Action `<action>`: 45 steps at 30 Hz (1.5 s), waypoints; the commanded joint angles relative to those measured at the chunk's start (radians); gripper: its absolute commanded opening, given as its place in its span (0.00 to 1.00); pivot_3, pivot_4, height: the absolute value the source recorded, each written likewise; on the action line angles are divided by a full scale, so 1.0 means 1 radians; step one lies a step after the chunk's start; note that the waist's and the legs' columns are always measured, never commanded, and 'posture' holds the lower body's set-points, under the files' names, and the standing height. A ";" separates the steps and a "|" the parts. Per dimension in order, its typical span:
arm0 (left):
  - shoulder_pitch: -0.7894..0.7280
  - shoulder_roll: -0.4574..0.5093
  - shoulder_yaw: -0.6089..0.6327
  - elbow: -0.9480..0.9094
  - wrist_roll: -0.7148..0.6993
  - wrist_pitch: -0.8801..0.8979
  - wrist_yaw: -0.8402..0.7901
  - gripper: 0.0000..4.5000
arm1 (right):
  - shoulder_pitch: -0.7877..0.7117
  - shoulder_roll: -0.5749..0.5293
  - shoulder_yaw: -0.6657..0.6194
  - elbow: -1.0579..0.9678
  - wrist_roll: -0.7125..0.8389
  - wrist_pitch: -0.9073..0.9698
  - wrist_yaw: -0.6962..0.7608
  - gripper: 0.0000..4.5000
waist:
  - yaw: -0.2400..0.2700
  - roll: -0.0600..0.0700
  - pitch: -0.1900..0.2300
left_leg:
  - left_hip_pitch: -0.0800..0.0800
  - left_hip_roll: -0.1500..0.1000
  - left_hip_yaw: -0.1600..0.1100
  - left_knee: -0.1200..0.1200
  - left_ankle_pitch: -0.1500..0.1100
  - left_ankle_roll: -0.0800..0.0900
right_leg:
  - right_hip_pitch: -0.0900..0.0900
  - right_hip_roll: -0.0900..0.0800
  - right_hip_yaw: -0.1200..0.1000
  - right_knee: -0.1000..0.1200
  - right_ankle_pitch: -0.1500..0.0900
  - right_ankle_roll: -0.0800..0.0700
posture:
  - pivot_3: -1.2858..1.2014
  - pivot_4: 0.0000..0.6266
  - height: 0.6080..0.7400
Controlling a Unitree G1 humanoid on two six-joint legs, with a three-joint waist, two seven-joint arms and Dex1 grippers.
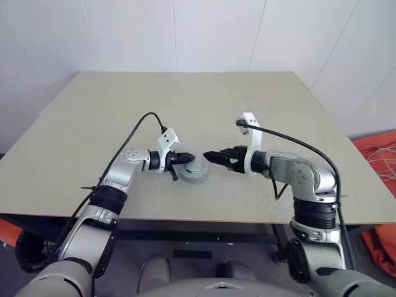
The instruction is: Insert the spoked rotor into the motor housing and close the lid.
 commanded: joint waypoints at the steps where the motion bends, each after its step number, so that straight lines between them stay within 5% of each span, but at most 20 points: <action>1: 0.010 -0.001 -0.033 0.037 0.033 0.014 -0.003 0.00 | -0.046 0.051 -0.117 0.096 0.118 0.064 -0.116 0.99 | 0.001 0.000 0.000 | 0.000 0.000 0.000 0.000 0.000 0.000 | 0.000 0.000 0.000 0.000 0.000 0.000 | 0.52 0.00 1.00; 10: 0.011 -0.001 -0.030 0.031 0.031 0.017 -0.002 0.00 | -0.083 0.024 -0.181 0.291 0.455 0.064 -0.418 0.99 | 0.000 0.002 0.001 | 0.000 -0.005 0.001 -0.002 0.001 -0.001 | 0.000 -0.007 -0.001 0.000 -0.001 0.002 | 0.52 0.00 1.00; 15: 0.018 -0.001 -0.029 0.023 0.030 0.021 -0.001 0.00 | -0.094 0.017 -0.240 0.332 0.509 0.064 -0.546 0.99 | 0.000 0.002 0.001 | 0.000 -0.006 0.001 -0.002 0.001 -0.001 | 0.000 -0.008 -0.001 0.000 -0.002 0.003 | 0.52 0.00 1.00; 22: 0.028 -0.001 -0.032 0.010 0.029 0.027 -0.001 0.00 | -0.084 -0.034 -0.242 0.341 0.483 0.064 -0.571 0.99 | 0.002 0.002 0.001 | -0.002 -0.007 0.001 -0.002 0.001 -0.001 | -0.001 -0.008 -0.001 0.000 -0.003 0.005 | 0.52 0.00 1.00; 32: 0.028 0.001 -0.029 0.010 0.028 0.033 -0.001 0.00 | -0.013 -0.056 -0.142 0.380 0.697 0.064 -0.607 0.99 | 0.002 0.003 0.001 | -0.001 -0.007 0.001 -0.003 0.001 -0.001 | -0.001 -0.008 -0.001 0.000 -0.003 0.005 | 0.52 0.00 1.00; 45: 0.036 0.002 -0.030 -0.005 0.025 0.044 0.000 0.00 | -0.030 0.081 -0.247 0.452 0.755 0.058 -0.771 0.99 | 0.000 0.003 0.001 | -0.002 -0.007 0.001 -0.003 0.001 -0.001 | -0.002 -0.008 -0.001 0.000 -0.003 0.005 | 0.52 0.00 1.00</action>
